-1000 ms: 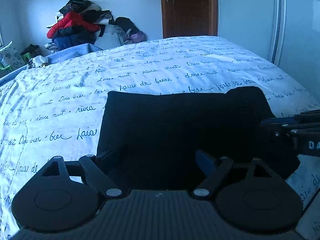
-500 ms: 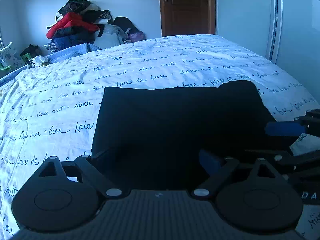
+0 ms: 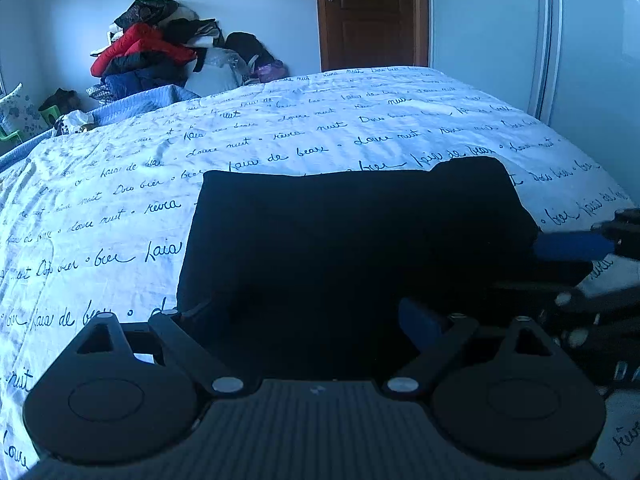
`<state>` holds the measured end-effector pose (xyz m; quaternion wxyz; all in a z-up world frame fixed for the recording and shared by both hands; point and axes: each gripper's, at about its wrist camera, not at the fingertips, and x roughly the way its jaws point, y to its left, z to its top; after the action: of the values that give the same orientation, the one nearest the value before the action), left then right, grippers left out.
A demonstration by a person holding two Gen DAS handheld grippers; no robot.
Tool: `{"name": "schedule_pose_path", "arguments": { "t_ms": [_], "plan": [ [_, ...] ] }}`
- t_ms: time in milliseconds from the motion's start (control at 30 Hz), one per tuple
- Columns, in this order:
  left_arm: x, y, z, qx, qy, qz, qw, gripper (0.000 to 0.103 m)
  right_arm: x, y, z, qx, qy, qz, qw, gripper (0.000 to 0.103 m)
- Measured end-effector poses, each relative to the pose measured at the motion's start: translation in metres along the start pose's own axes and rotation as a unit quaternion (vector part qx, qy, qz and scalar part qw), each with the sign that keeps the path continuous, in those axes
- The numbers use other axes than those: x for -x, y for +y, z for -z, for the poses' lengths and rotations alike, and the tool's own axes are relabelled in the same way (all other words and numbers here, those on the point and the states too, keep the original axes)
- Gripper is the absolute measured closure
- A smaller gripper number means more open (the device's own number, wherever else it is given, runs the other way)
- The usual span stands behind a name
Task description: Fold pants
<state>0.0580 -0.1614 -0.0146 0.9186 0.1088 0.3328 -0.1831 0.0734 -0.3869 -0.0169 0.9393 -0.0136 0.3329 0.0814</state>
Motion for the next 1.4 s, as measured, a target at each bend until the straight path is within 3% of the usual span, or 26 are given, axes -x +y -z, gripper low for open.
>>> {"name": "schedule_pose_path", "arguments": {
  "t_ms": [533,633,800,967,1067,1133,1267,1400],
  "plan": [
    [0.002,-0.002,-0.004,-0.002,-0.003,0.006,1.0000,0.010,-0.002,-0.033,-0.004,-0.068,-0.014,0.008,0.998,0.047],
    [0.003,0.000,-0.007,-0.008,-0.012,0.004,0.9999,0.010,-0.003,-0.044,-0.001,-0.106,-0.019,0.001,0.994,0.032],
    [0.001,0.031,-0.017,0.008,-0.034,-0.002,0.9994,0.008,-0.006,-0.072,0.003,-0.169,-0.022,-0.028,0.985,0.030],
    [-0.015,0.082,-0.024,0.074,-0.006,0.060,0.9954,0.011,-0.018,-0.104,0.008,-0.227,-0.003,-0.079,0.971,0.031],
    [-0.027,0.109,-0.024,0.111,0.017,0.106,0.9881,0.012,-0.030,-0.119,0.011,-0.256,0.010,-0.120,0.959,0.030],
    [-0.037,0.127,-0.022,0.146,0.041,0.144,0.9778,0.012,-0.037,-0.127,0.013,-0.270,0.018,-0.148,0.951,0.030],
    [-0.063,0.154,-0.017,0.219,0.095,0.221,0.9456,0.012,-0.052,-0.139,0.015,-0.291,0.032,-0.217,0.931,0.029],
    [-0.077,0.164,-0.016,0.243,0.100,0.277,0.9243,0.012,-0.068,-0.143,0.010,-0.293,0.046,-0.265,0.917,0.029]
  ]
}}
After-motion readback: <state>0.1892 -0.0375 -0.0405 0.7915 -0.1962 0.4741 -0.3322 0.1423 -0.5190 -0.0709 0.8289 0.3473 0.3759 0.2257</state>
